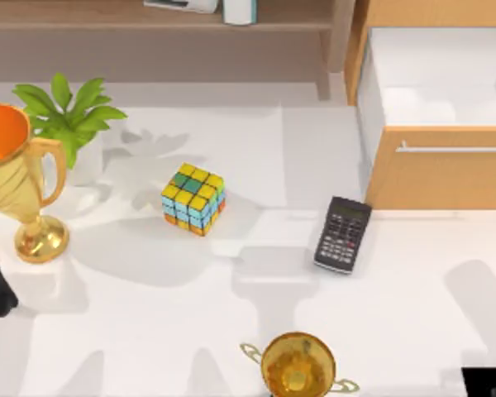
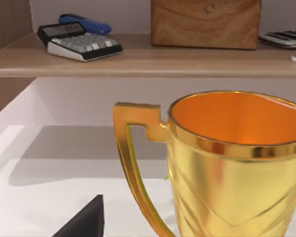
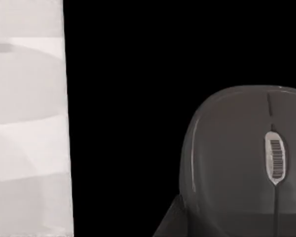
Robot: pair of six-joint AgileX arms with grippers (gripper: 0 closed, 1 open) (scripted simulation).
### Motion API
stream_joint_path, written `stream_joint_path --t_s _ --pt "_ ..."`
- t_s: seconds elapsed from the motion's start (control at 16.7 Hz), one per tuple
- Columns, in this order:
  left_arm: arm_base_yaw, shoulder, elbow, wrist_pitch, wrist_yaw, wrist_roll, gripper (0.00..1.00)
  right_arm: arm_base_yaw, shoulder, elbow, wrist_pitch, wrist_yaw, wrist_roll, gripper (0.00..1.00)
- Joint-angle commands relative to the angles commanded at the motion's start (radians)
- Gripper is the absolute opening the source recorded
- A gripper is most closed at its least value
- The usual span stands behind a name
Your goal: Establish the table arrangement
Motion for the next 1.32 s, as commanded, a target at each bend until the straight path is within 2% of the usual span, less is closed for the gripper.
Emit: stream_joint_path --t_s 0.84,1.32 --pt "0.0 0.0 0.0 0.0 0.0 0.0 1.0 -0.074 0.016 0.096 0.053 0.036 0.094 0.0" --pt "0.0 0.0 0.0 0.0 0.0 0.0 1.0 -0.067 0.001 0.109 0.059 0.025 0.067 0.0"
